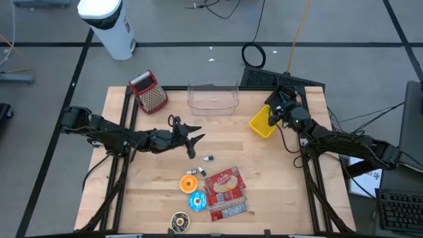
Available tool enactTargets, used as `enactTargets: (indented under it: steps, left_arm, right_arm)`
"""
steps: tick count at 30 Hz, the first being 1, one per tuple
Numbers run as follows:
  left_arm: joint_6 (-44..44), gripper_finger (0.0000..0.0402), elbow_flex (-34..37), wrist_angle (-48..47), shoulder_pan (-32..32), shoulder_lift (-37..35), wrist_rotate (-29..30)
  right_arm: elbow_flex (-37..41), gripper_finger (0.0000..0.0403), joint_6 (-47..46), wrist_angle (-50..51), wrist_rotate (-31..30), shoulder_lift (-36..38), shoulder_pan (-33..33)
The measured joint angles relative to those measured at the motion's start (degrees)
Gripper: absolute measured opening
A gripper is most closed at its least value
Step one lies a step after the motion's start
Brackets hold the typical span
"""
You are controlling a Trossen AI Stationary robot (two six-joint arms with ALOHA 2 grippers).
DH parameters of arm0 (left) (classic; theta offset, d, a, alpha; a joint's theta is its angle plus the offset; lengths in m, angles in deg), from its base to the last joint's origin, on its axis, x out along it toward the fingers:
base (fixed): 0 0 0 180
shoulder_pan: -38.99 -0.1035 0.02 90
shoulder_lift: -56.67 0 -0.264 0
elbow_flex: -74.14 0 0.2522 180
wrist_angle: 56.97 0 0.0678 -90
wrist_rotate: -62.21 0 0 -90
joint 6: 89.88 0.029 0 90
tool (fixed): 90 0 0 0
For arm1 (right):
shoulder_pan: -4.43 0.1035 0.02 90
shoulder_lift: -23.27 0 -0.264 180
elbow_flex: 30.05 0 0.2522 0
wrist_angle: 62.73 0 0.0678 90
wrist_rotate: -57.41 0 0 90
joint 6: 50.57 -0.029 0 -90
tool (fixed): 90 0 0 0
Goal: Pick & Place Food Item
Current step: Put the top green food coloring bottle into the black bin
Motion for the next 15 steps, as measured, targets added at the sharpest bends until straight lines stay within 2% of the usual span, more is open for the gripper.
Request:
enactTargets:
  steps: [4,6,10,15]
  left_arm:
    - [-1.72,0.0161,0.00,-3.18,0.40,0.44,-10.62]
    - [-3.69,0.0161,0.00,-5.01,1.25,1.25,-13.71]
    - [-7.34,0.0161,-0.02,-5.38,3.43,5.11,-14.41]
    - [-7.49,0.0161,-1.69,-5.47,5.00,12.42,-12.98]
  right_arm:
    - [0.00,0.0194,1.39,-2.52,6.81,0.02,0.00]
    - [0.00,0.0192,1.68,-4.55,10.51,0.03,0.00]
    - [0.00,0.0195,1.40,-8.75,17.93,0.04,0.04]
    - [0.00,0.0195,-0.57,-12.05,24.79,0.07,0.32]
